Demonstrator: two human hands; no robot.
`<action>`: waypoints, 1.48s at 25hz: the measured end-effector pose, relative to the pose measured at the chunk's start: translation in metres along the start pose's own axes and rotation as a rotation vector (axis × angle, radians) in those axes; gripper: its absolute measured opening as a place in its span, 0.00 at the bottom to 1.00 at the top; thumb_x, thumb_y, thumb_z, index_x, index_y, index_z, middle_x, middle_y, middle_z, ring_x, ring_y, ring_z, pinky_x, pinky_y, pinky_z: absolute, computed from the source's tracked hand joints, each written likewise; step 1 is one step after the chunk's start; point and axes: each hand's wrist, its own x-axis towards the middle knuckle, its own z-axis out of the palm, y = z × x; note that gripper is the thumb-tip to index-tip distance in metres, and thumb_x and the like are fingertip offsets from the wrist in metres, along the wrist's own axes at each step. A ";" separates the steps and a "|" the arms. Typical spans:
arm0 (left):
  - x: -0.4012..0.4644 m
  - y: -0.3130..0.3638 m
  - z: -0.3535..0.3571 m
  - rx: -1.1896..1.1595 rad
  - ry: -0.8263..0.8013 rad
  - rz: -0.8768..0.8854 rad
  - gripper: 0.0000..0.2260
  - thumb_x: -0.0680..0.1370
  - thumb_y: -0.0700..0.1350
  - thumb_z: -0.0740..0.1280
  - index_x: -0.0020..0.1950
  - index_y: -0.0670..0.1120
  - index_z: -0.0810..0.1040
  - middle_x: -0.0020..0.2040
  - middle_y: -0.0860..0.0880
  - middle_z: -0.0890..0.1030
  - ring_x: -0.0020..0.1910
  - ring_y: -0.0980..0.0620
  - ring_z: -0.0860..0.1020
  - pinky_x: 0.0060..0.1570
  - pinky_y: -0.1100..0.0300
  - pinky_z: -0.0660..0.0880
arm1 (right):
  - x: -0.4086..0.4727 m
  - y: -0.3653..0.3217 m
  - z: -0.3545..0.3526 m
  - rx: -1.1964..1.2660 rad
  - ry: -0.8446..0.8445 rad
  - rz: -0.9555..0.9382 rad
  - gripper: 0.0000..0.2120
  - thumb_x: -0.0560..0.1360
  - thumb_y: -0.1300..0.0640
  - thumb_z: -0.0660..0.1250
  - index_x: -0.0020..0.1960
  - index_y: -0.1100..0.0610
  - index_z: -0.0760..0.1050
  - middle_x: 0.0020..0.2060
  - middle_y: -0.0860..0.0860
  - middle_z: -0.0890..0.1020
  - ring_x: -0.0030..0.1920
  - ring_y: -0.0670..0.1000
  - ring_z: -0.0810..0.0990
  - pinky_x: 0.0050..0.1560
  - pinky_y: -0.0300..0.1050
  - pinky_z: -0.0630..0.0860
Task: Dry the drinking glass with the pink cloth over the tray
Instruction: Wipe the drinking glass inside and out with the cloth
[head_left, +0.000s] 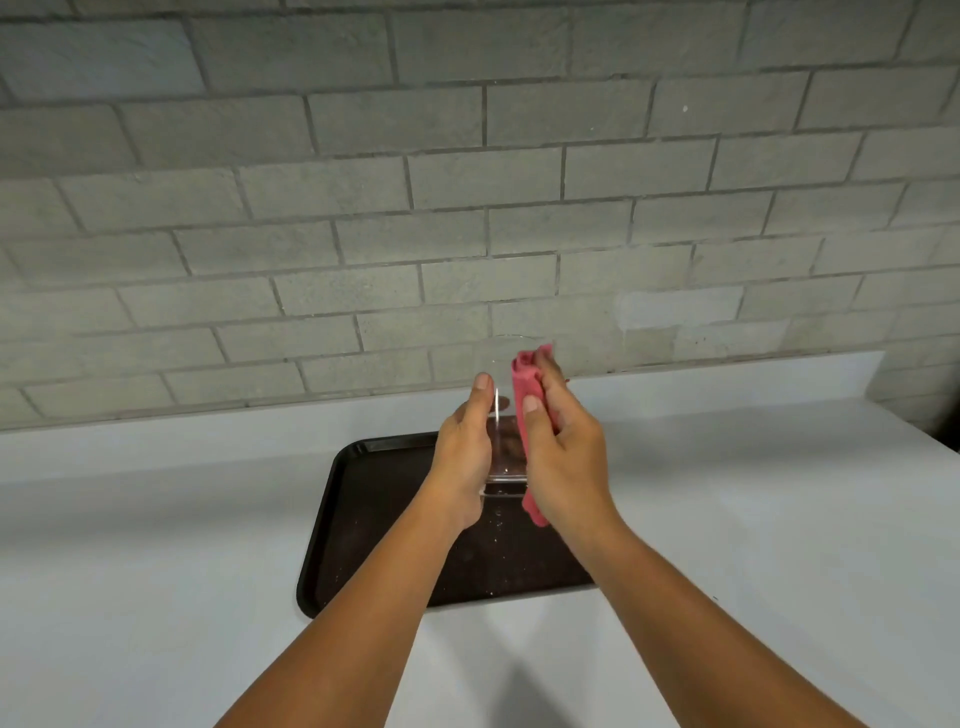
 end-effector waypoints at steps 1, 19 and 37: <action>0.003 0.001 -0.002 0.001 0.005 0.004 0.27 0.79 0.66 0.57 0.62 0.46 0.81 0.51 0.45 0.88 0.52 0.48 0.85 0.62 0.47 0.77 | -0.009 0.004 0.002 -0.014 -0.023 -0.007 0.22 0.83 0.52 0.57 0.75 0.39 0.62 0.68 0.30 0.67 0.61 0.27 0.68 0.62 0.30 0.68; -0.006 -0.014 -0.011 -0.114 -0.037 -0.093 0.29 0.80 0.64 0.58 0.59 0.41 0.82 0.51 0.38 0.87 0.47 0.41 0.86 0.50 0.47 0.82 | 0.009 0.005 -0.002 0.075 0.059 0.117 0.19 0.83 0.53 0.57 0.72 0.41 0.69 0.67 0.46 0.77 0.62 0.48 0.78 0.63 0.51 0.78; -0.008 -0.016 -0.009 -0.051 0.049 0.022 0.17 0.83 0.58 0.57 0.58 0.48 0.78 0.50 0.50 0.84 0.46 0.58 0.83 0.40 0.64 0.77 | -0.014 0.025 0.014 -0.169 -0.084 -0.116 0.21 0.82 0.56 0.59 0.74 0.44 0.67 0.73 0.36 0.65 0.75 0.35 0.59 0.74 0.38 0.62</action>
